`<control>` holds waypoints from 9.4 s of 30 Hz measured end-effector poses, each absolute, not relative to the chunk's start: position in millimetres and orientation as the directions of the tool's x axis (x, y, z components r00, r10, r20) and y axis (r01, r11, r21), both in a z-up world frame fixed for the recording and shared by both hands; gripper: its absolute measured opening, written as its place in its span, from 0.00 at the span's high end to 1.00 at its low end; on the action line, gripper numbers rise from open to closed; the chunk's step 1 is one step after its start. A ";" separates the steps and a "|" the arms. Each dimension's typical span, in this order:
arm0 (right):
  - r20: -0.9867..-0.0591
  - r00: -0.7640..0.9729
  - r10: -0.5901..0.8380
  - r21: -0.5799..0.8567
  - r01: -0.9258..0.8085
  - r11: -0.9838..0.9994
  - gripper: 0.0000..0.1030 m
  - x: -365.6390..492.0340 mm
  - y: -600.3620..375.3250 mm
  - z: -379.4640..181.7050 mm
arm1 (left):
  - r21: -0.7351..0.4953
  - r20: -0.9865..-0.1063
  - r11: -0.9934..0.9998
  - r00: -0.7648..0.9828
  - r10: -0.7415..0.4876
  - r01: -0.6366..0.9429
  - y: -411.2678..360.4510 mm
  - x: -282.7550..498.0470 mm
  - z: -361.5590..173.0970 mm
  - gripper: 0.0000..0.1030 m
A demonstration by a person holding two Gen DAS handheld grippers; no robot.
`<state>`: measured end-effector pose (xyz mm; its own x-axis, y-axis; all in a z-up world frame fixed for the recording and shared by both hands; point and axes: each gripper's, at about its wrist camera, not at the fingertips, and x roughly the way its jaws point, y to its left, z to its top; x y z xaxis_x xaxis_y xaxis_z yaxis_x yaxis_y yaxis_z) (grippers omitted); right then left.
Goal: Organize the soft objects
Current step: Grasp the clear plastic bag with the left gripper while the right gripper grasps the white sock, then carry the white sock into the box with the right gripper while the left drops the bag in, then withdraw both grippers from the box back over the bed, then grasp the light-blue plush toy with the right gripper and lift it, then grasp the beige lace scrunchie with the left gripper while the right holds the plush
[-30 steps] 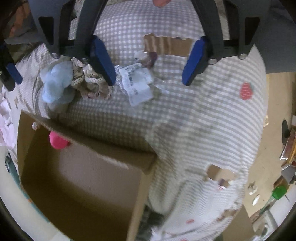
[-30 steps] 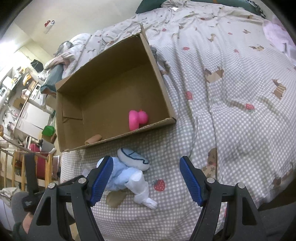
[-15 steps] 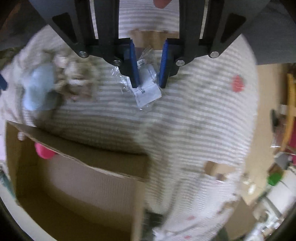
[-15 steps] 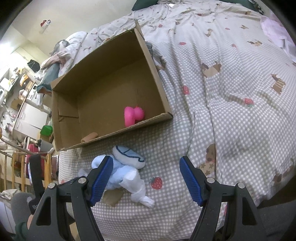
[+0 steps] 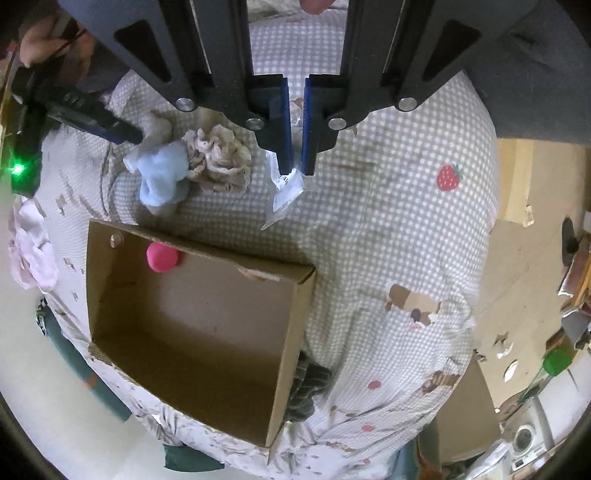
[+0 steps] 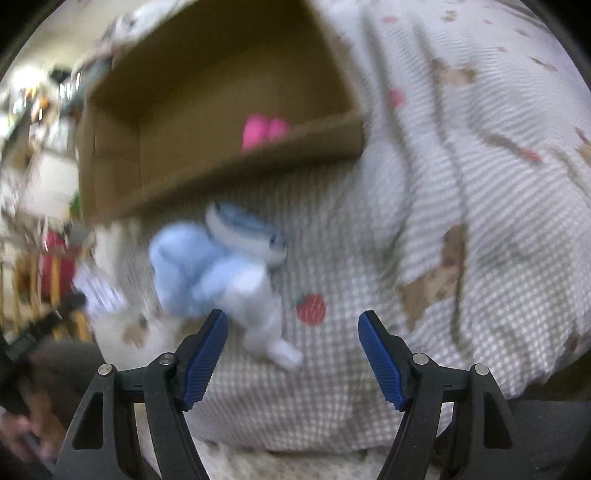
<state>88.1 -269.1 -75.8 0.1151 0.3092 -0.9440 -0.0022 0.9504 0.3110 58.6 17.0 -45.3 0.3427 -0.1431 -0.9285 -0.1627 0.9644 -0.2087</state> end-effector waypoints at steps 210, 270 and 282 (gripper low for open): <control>-0.849 0.291 0.440 0.478 0.070 0.876 0.21 88.8 -287.8 -42.2 | -0.084 -0.900 0.974 0.436 0.017 -0.211 1.9 69.7 -33.4 0.13; -0.855 0.211 0.474 0.502 0.103 0.859 0.75 94.3 -283.6 -53.3 | -0.534 -0.841 0.841 0.161 -0.517 -0.084 -60.5 117.3 -100.6 0.15; -0.868 0.195 0.457 0.483 0.117 0.868 0.74 94.3 -286.2 -56.7 | -0.355 -0.926 0.933 0.157 -0.342 -0.062 -73.2 118.2 -113.1 0.48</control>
<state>94.3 -286.2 -56.7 0.1952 0.4568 -0.8679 0.1169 0.8678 0.4830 118.2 -73.2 -113.1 0.1566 -0.3424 -0.9264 -0.0622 0.9327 -0.3553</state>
